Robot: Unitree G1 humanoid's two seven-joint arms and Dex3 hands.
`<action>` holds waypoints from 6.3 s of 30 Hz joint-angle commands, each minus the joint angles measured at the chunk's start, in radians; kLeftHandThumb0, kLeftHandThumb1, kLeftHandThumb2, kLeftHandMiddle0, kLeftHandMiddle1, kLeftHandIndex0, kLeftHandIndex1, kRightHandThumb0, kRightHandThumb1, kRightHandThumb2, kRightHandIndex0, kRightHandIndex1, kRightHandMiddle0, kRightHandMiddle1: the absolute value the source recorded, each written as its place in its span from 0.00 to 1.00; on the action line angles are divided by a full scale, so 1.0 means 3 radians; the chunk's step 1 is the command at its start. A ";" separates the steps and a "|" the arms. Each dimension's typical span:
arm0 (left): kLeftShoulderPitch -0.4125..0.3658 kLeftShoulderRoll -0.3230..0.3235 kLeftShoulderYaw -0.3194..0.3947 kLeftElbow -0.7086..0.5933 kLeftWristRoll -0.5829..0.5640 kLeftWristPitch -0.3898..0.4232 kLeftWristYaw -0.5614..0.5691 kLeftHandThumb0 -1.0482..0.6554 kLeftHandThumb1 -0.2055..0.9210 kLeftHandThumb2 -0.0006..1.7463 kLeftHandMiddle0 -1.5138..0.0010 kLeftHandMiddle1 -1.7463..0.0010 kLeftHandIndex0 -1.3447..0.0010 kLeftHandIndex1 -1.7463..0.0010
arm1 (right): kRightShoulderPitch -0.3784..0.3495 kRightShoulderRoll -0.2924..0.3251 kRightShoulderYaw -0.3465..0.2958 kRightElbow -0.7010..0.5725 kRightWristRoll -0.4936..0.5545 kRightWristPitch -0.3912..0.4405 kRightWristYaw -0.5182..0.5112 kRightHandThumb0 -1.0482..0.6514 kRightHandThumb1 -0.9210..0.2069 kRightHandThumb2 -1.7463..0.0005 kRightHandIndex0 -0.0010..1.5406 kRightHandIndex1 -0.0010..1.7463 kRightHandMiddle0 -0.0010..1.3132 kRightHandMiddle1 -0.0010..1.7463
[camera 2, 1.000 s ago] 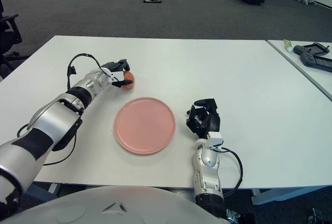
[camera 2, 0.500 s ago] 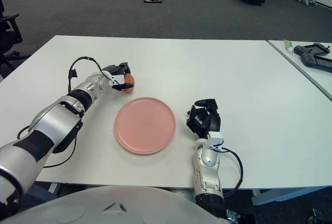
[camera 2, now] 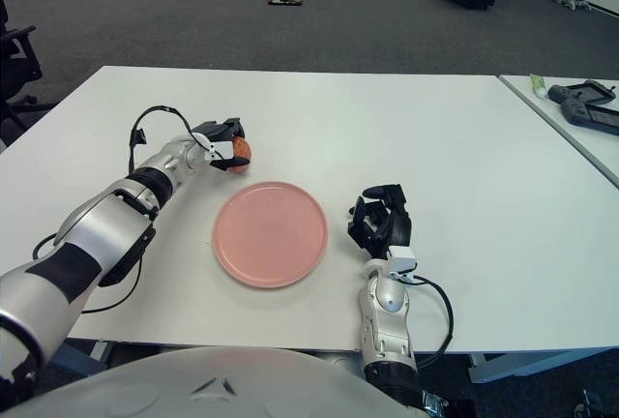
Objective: Put the apple into the plate.
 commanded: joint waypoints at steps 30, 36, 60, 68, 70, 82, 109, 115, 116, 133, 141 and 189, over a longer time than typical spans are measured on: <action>0.0076 -0.0051 -0.0900 0.0073 0.0872 -0.0052 0.0478 0.27 0.47 0.55 1.00 0.21 1.00 0.21 | 0.0100 0.0048 -0.0037 0.0109 0.0059 0.0102 -0.0007 0.39 0.22 0.51 0.39 0.92 0.26 1.00; 0.0123 -0.0038 -0.1042 0.0087 0.0983 0.0003 0.0538 0.31 0.38 0.60 1.00 0.17 1.00 0.20 | 0.0140 0.0060 -0.0034 0.0043 0.0056 0.0102 -0.0028 0.39 0.22 0.50 0.40 0.93 0.26 1.00; 0.0403 -0.0061 -0.0633 0.0094 0.0563 0.0249 0.0474 0.57 0.46 0.69 0.64 0.10 0.75 0.00 | 0.0274 0.0070 -0.0031 -0.0244 0.0006 0.0253 -0.0181 0.39 0.25 0.48 0.37 0.88 0.28 1.00; 0.0434 -0.0103 -0.0189 0.0082 0.0148 0.0357 0.0324 0.61 0.35 0.80 0.48 0.12 0.63 0.00 | 0.0281 0.0084 -0.0047 -0.0277 0.0032 0.0279 -0.0175 0.39 0.25 0.48 0.37 0.87 0.28 1.00; 0.0439 -0.0116 -0.0071 0.0077 0.0043 0.0389 0.0269 0.61 0.34 0.81 0.47 0.13 0.62 0.00 | 0.0282 0.0086 -0.0052 -0.0285 0.0044 0.0291 -0.0170 0.39 0.25 0.48 0.37 0.87 0.28 1.00; 0.0469 -0.0182 0.0632 0.0042 -0.0580 0.0567 0.0044 0.61 0.30 0.84 0.45 0.11 0.62 0.00 | 0.0292 0.0087 -0.0051 -0.0341 0.0020 0.0346 -0.0184 0.39 0.23 0.49 0.35 0.86 0.27 1.00; 0.0333 -0.0172 0.1204 -0.0017 -0.0990 0.0566 0.0003 0.61 0.26 0.87 0.43 0.10 0.59 0.00 | 0.0251 0.0059 -0.0054 -0.0331 0.0016 0.0391 -0.0092 0.39 0.22 0.51 0.35 0.89 0.26 1.00; 0.0231 -0.0096 0.1197 -0.0051 -0.0990 0.0407 -0.0012 0.61 0.26 0.88 0.44 0.10 0.59 0.00 | 0.0212 0.0072 -0.0061 -0.0320 -0.0015 0.0452 -0.0147 0.39 0.22 0.50 0.33 0.91 0.26 1.00; 0.0219 -0.0088 0.1202 -0.0055 -0.0996 0.0389 -0.0015 0.61 0.26 0.88 0.44 0.10 0.59 0.00 | 0.0206 0.0074 -0.0062 -0.0316 -0.0016 0.0457 -0.0155 0.39 0.22 0.50 0.33 0.91 0.27 1.00; -0.0067 0.0113 0.1263 -0.0382 -0.1091 -0.0456 -0.0021 0.61 0.29 0.86 0.46 0.08 0.61 0.00 | 0.0126 0.0067 -0.0019 -0.0281 -0.0070 0.0495 -0.0245 0.39 0.23 0.50 0.35 0.90 0.27 1.00; -0.0099 0.0171 0.1077 -0.0568 -0.0892 -0.0833 0.0302 0.61 0.25 0.89 0.44 0.08 0.58 0.00 | 0.0097 0.0033 0.0003 -0.0235 -0.0103 0.0433 -0.0230 0.39 0.23 0.49 0.36 0.90 0.27 1.00; 0.1333 0.0498 0.0037 -0.2643 -0.0906 -0.2570 -0.1477 0.61 0.20 0.92 0.42 0.08 0.55 0.00 | -0.0017 0.0059 -0.0005 -0.0085 -0.0039 0.0368 -0.0258 0.39 0.26 0.47 0.36 0.93 0.28 1.00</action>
